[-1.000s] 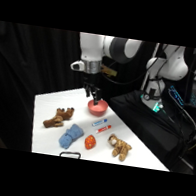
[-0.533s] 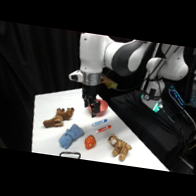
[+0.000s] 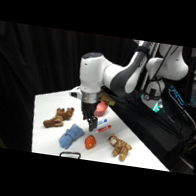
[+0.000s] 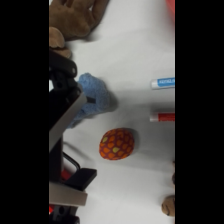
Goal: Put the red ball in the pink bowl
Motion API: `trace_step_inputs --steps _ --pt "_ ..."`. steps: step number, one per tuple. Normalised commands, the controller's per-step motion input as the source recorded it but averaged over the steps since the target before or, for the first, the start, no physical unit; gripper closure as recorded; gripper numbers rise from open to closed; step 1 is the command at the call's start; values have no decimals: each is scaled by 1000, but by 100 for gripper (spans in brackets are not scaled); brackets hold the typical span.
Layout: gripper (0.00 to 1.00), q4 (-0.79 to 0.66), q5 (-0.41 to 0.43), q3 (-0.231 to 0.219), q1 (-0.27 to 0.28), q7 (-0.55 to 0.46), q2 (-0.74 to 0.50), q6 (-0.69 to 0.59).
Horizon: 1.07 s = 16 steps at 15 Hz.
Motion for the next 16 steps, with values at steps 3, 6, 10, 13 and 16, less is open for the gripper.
trace_step_inputs --steps 3,6,10,13,16 --pt "0 109 5 -35 97 119 226 243" --pt "0 146 17 -37 100 100 216 178" --pt "0 194 24 -45 89 69 221 124" --pt "0 238 33 -51 79 51 243 94" --pt "0 260 34 -64 81 49 235 72"
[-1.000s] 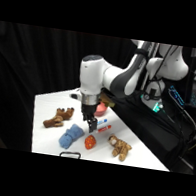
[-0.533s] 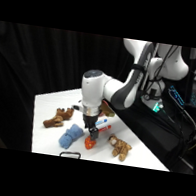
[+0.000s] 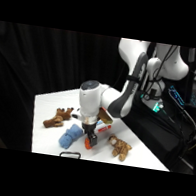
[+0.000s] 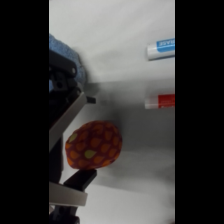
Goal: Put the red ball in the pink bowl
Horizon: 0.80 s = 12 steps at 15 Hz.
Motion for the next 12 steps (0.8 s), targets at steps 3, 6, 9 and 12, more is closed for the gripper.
trace_step_inputs --steps 3,6,9,12 --pt "35 201 44 -63 78 42 145 52" --pt "60 116 34 -74 92 54 45 26" --pt "84 30 4 -116 119 100 -67 -42" --pt "100 -72 -7 -111 121 127 -240 -187"
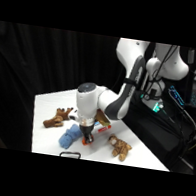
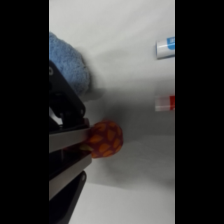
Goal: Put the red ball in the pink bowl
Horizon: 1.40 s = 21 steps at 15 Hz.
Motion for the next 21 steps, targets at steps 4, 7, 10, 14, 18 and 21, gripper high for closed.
trace_step_inputs --steps 4,7,10,14,18,21 --pt "98 -143 -22 -65 102 108 -392 -290" --pt "98 -146 -24 -16 52 70 -455 -370" --pt "98 -175 -14 7 -11 27 -474 -320" --pt "98 -304 18 24 -81 -47 -508 -164" --pt "98 -449 55 5 -135 -120 -547 -31" --pt "98 -493 63 -28 -146 -172 -544 32"
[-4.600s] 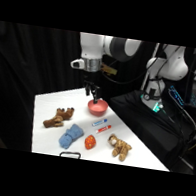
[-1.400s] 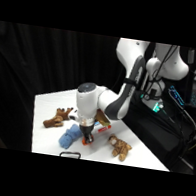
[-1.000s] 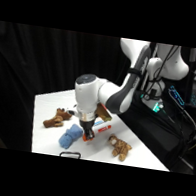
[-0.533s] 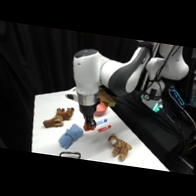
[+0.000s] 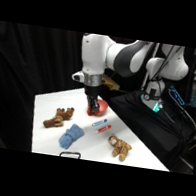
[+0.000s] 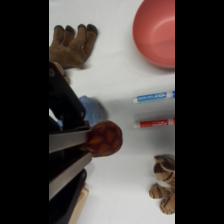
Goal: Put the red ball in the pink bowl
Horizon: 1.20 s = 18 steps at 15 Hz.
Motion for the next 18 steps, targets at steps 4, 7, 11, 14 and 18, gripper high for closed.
trace_step_inputs --steps 4,7,11,14,18 --pt "98 -444 93 -57 -152 -239 -483 54" --pt "98 -398 134 -99 -162 -295 -406 135" --pt "98 -342 145 -114 -149 -271 -312 177" --pt "98 -300 105 -100 -122 -208 -221 227" --pt "98 -265 47 -68 -96 -128 -112 342"
